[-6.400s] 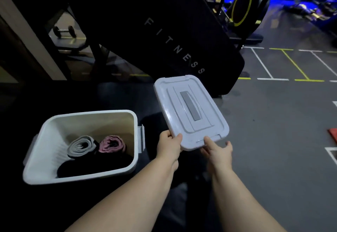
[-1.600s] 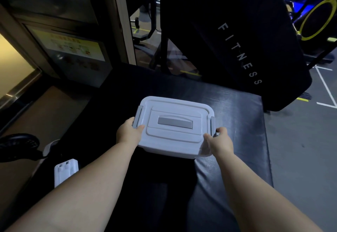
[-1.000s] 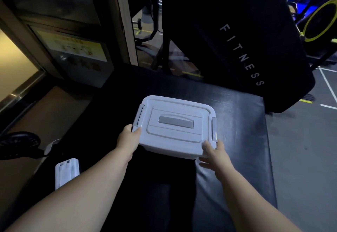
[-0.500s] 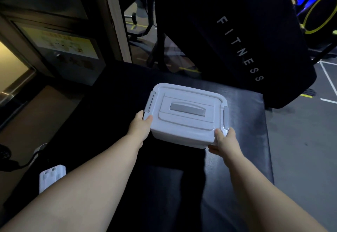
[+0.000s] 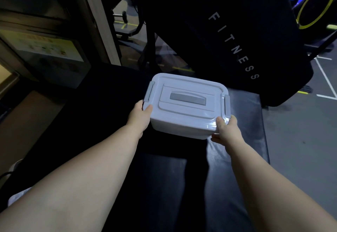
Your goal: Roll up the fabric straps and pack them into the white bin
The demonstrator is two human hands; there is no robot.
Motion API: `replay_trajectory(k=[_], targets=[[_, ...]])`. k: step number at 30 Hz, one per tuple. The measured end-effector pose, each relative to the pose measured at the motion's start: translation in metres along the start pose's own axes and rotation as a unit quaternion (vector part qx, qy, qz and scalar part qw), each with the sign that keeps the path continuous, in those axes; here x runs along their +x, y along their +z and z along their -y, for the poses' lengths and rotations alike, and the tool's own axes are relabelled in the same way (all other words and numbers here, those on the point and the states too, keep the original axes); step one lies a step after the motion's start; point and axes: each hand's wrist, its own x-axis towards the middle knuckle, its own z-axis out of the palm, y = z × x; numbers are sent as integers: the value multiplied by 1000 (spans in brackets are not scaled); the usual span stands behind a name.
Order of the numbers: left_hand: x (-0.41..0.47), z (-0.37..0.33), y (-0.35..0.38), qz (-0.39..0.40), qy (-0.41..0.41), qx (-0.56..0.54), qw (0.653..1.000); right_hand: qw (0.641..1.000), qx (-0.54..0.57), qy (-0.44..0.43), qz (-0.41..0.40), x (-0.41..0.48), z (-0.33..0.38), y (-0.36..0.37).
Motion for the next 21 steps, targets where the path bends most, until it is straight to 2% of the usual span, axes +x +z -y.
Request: replay_trajectory(k=[21], targets=[[44, -19, 28, 12, 26, -1, 1000, 999, -20, 21, -44, 51, 13, -1]])
